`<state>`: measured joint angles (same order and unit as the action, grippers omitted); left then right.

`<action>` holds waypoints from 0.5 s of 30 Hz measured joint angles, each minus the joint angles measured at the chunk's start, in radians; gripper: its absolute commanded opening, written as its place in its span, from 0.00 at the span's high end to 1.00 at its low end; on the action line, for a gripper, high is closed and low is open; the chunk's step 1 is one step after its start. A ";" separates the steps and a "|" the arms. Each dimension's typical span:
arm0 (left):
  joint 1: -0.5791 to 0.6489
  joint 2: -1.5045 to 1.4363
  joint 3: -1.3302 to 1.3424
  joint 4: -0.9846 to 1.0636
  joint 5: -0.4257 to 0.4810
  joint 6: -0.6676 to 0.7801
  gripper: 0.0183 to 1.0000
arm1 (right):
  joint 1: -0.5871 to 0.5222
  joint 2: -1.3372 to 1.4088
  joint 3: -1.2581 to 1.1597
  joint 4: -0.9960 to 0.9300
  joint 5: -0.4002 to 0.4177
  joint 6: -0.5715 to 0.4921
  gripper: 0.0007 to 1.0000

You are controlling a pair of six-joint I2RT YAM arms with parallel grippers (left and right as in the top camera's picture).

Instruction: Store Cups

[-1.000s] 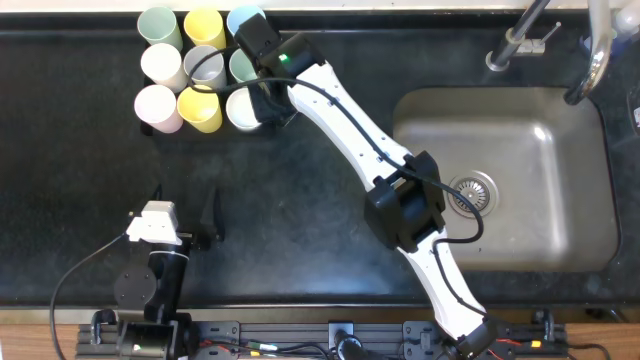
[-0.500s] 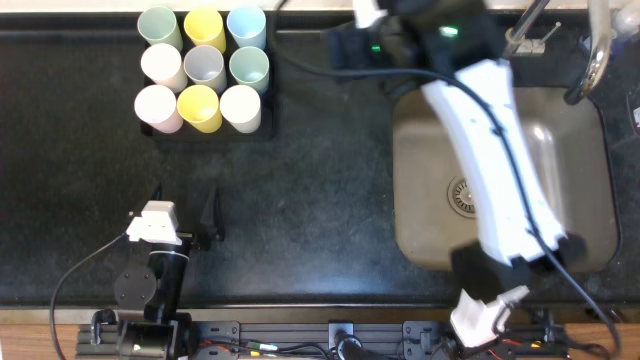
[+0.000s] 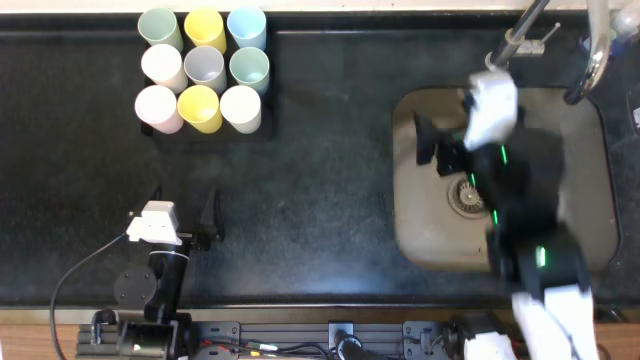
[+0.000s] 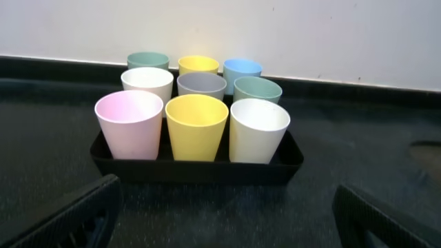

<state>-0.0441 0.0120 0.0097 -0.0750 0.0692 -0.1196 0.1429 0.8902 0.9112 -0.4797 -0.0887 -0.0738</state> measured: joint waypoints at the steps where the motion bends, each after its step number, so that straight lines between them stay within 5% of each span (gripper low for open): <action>1: 0.000 0.000 0.000 0.000 0.000 0.000 0.00 | -0.004 -0.075 -0.076 0.077 -0.001 0.002 0.00; 15: 0.000 -0.002 0.000 0.000 0.003 0.000 0.00 | -0.009 -0.643 -0.799 0.710 -0.008 0.003 0.00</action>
<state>-0.0441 0.0105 0.0101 -0.0753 0.0719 -0.1196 0.1337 0.2474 0.1120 0.2298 -0.0971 -0.0708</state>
